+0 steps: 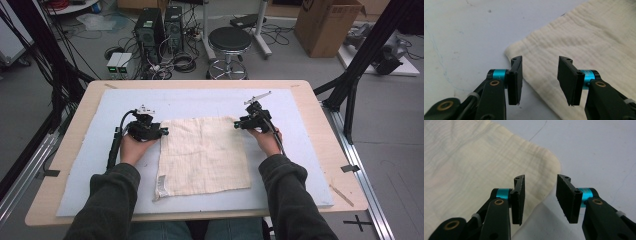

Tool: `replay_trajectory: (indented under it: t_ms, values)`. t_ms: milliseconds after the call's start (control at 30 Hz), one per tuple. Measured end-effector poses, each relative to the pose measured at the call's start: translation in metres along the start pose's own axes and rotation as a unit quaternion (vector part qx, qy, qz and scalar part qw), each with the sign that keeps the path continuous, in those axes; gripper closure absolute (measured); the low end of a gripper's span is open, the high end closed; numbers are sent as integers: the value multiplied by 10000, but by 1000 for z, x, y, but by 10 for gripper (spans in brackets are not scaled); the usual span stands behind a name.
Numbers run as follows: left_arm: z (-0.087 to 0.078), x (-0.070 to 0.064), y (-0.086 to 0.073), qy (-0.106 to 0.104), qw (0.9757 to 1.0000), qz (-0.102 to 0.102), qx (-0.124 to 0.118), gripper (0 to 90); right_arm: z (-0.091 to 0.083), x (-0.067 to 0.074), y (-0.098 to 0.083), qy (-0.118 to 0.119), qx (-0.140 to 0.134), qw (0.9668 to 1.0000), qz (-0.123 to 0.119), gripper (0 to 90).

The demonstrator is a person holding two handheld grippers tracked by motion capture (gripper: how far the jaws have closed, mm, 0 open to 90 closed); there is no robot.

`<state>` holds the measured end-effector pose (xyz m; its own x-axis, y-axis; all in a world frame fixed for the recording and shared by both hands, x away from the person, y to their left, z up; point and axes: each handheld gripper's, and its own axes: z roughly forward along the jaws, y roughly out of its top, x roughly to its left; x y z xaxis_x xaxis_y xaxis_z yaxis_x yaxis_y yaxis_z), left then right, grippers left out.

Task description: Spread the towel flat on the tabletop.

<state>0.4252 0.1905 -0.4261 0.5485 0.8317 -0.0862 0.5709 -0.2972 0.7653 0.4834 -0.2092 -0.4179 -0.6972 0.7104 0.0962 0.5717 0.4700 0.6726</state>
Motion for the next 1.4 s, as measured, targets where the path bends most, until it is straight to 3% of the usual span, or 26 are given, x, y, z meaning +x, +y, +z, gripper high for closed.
replay_trajectory:
  t_ms: [167, 200, 233, 300, 367, 533, 667, 733, 767, 967, 1000, 1167, 1400]
  values:
    - [7, -1, -2, -105, 9998, -9, 145, 587, 11, -3, -3, -39, 180, 9998, 114, 590]
    - [9, -2, -2, -109, 9998, 14, 175, 663, 16, -3, -3, -147, 222, 9996, 78, 644]
    - [12, -4, -3, -105, 9997, 64, 204, 663, 16, -3, -3, -147, 222, 9996, 78, 644]
    - [16, -6, -4, -30, 9996, 185, 218, 796, 18, -3, -2, -159, 156, 9997, 58, 816]
    - [19, -5, -3, 4, 9998, 155, 134, 869, 17, -4, -2, -80, 185, 9997, 113, 858]
    - [24, -4, -1, 32, 9999, 88, 39, 887, 10, -7, -4, -251, 319, 9991, 101, 865]
    - [28, -4, 0, 68, 10000, 20, -46, 887, 7, -10, -5, -251, 271, 9992, 131, 863]
    - [28, -4, 0, 56, 10000, -10, -81, 857, 7, -12, -6, -279, 313, 9989, 221, 830]
    - [28, -3, 0, 45, 9999, -51, -104, 828, 7, -12, -6, -235, 237, 9990, 286, 767]
    - [16, 3, 3, -54, 9993, -210, -307, 714, 1, -9, -4, -89, 14, 9997, 230, 676]
    - [13, 3, 4, -95, 9991, -203, -347, 687, -4, -9, -4, 42, -106, 9995, 282, 641]
    - [4, 3, 7, -174, 9986, -156, -470, 645, -9, -8, -3, 271, -254, 9989, 280, 555]
    - [4, 4, 8, -212, 9984, -246, -469, 615, -10, -9, -2, 343, -374, 9983, 299, 507]
